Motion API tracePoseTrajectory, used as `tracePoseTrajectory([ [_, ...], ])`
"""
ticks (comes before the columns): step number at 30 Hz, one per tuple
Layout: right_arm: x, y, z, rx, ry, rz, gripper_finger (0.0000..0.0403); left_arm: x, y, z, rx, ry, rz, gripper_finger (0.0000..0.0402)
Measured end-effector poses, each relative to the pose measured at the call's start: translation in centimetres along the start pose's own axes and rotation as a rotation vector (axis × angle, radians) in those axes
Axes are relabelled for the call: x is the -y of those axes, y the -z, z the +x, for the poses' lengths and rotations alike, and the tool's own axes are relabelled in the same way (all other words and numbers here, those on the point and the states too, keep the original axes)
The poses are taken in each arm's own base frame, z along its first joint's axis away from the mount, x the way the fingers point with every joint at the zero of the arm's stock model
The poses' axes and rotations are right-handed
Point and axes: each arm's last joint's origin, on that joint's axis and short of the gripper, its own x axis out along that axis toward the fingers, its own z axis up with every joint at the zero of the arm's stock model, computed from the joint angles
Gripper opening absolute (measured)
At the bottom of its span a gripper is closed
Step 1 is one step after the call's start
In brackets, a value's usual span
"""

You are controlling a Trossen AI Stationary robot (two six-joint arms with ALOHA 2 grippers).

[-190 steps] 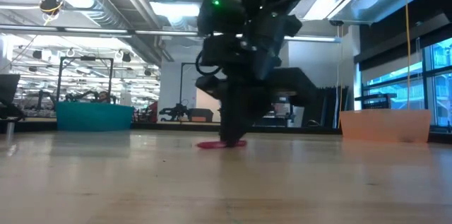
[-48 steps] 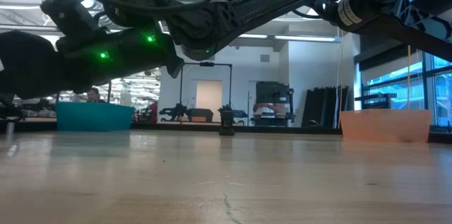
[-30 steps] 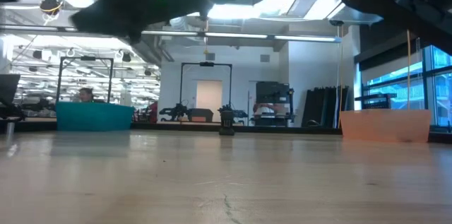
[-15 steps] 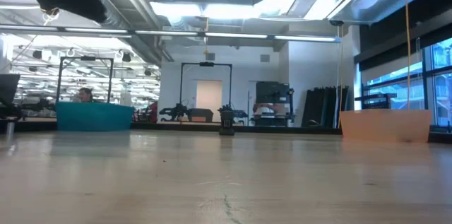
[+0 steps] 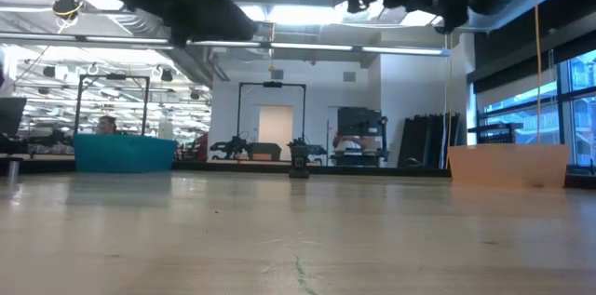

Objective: Sort crayons/erasers/pens/pencils in bins
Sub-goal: Return to Home Position

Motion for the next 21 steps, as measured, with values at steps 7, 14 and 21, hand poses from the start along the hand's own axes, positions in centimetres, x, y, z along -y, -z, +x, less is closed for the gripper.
tracePoseTrajectory([
  [7,0.5,-2.7,-3.3,0.046,0.203,-0.103,0.001,-3.2,-6.7,-1.1,0.198,-0.002,0.179,0.0105],
  [14,0.1,-4.7,-4.9,0.093,0.215,-0.113,0.001,-6.6,-6.5,-2.7,0.122,0.111,0.154,0.0097],
  [21,-1.0,-4.2,-5.5,0.111,0.091,0.056,0.001,-7.0,-2.8,-3.2,0.079,0.117,0.158,0.0079],
])
